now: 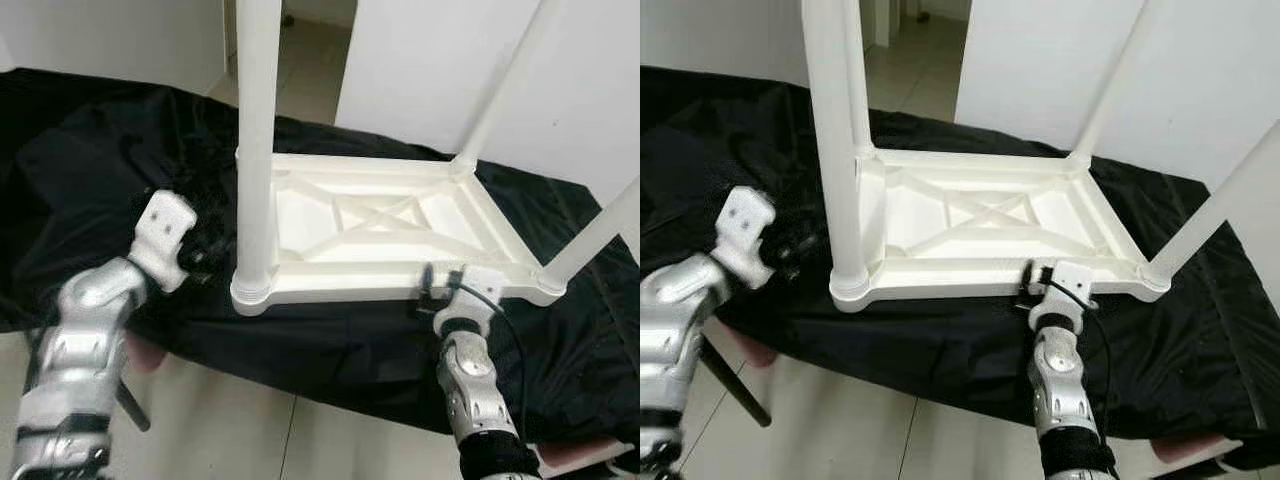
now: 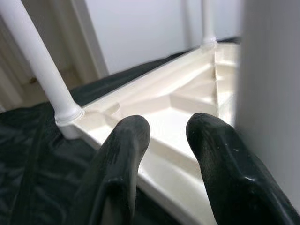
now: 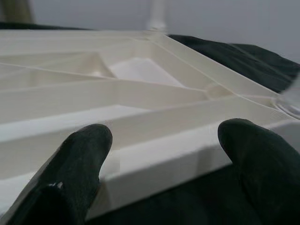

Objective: Building children table

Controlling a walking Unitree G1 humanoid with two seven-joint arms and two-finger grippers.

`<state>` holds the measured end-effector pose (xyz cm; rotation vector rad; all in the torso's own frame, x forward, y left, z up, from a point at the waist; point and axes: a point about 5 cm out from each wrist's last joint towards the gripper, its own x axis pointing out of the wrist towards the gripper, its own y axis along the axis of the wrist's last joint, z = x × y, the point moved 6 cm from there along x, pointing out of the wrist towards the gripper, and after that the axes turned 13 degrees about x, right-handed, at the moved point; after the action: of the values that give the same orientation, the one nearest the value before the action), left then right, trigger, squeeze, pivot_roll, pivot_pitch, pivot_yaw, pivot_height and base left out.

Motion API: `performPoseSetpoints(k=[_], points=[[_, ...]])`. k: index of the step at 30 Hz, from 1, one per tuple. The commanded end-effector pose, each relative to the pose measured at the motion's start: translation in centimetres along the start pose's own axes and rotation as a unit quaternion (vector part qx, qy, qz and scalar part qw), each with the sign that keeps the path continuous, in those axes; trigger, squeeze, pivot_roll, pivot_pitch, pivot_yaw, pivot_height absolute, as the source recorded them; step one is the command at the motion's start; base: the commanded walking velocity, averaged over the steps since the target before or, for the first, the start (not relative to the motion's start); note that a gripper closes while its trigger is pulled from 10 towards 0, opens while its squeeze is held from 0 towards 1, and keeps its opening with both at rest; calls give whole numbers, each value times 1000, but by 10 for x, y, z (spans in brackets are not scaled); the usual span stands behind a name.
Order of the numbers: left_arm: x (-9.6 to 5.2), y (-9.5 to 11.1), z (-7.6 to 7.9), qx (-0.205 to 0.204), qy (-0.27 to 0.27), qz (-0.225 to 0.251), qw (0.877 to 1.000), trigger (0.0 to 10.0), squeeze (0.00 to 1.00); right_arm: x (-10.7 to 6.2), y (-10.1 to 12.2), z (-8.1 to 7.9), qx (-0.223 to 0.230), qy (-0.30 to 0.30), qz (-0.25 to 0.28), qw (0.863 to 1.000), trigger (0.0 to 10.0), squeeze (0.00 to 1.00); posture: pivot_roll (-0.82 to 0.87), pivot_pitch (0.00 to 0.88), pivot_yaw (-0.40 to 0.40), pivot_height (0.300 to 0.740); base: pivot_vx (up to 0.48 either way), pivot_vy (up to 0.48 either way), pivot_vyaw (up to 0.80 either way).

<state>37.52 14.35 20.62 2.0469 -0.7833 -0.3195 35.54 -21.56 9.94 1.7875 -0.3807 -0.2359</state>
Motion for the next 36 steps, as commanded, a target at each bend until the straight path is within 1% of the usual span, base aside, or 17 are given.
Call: performPoseSetpoints(k=[1,2,3,7,8,11,15,18,19,20,21,23,24,29,31,34,36], points=[[4,-8,-39,-1,199,-39,979,10000,0,2,-3,7,-2,-24,-8,1000,10000,0,65,0,-110,740,0,0,0],[15,-3,-41,-7,198,-25,980,10000,0,2,-5,12,4,-44,-10,999,10000,0,62,0,-106,740,0,0,0],[15,-3,-41,-7,198,-25,980,10000,0,2,-5,12,4,-44,-10,999,10000,0,62,0,-106,740,0,0,0],[32,4,-42,-25,188,-2,982,10000,0,1,-9,25,7,-97,-17,995,10000,0,51,0,-94,740,0,0,0],[32,4,-42,-25,188,-2,982,10000,0,1,-9,25,7,-97,-17,995,10000,0,51,0,-94,740,0,0,0],[48,13,-34,-31,162,21,986,10000,0,1,-14,32,23,-130,-25,991,10000,0,39,0,-82,740,0,0,0],[56,20,-26,-39,137,41,989,10000,0,2,-17,34,40,-141,-34,989,10000,0,31,0,-76,740,0,0,0],[63,34,-8,-53,89,85,991,10000,0,5,-20,37,56,-147,-42,987,10000,0,24,0,-71,740,0,0,0],[65,38,2,-56,68,97,991,10000,0,6,-21,40,61,-155,-44,985,10000,0,24,0,-71,740,0,0,0],[65,38,2,-56,68,97,991,10000,0,6,-21,40,61,-155,-44,985,10000,0,24,0,-71,740,0,0,0],[65,41,19,-48,28,108,993,10000,0,8,-22,45,67,-164,-51,983,10000,0,18,0,-70,740,0,0,0],[62,46,44,-41,-31,124,991,10000,0,12,-24,50,72,-170,-60,981,10000,0,19,0,-72,740,0,0,0],[61,47,51,-42,-49,131,989,10000,0,14,-24,50,73,-170,-61,981,10000,0,19,0,-72,740,0,0,0],[59,51,60,-54,-70,144,986,10000,0,19,-22,49,79,-159,-62,982,10000,0,18,0,-74,740,0,0,0],[56,56,73,-69,-99,156,980,10000,0,26,-20,42,83,-139,-65,985,10000,0,23,0,-80,740,0,0,0],[54,59,80,-74,-117,163,977,10000,0,29,-19,39,84,-128,-67,986,10000,0,23,0,-80,740,0,0,0],[50,68,97,-86,-152,181,968,10000,0,38,-16,34,87,-106,-73,988,10000,0,28,0,-81,740,0,0,0]])
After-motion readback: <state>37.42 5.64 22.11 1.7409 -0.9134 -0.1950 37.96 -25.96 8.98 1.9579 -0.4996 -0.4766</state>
